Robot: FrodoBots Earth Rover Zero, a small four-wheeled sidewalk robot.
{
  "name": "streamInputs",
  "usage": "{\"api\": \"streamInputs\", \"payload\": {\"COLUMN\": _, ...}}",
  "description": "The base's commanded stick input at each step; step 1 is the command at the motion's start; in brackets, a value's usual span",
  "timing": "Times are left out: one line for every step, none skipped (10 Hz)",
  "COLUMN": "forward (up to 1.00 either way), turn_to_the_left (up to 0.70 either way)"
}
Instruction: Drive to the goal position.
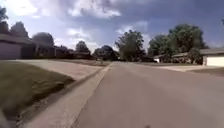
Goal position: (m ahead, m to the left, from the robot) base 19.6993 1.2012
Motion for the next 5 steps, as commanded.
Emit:
{"api": "streamInputs", "payload": {"forward": 1.00, "turn_to_the_left": 0.00}}
{"api": "streamInputs", "payload": {"forward": 1.00, "turn_to_the_left": 0.00}}
{"api": "streamInputs", "payload": {"forward": 1.00, "turn_to_the_left": 0.00}}
{"api": "streamInputs", "payload": {"forward": 1.00, "turn_to_the_left": 0.00}}
{"api": "streamInputs", "payload": {"forward": 1.00, "turn_to_the_left": 0.00}}
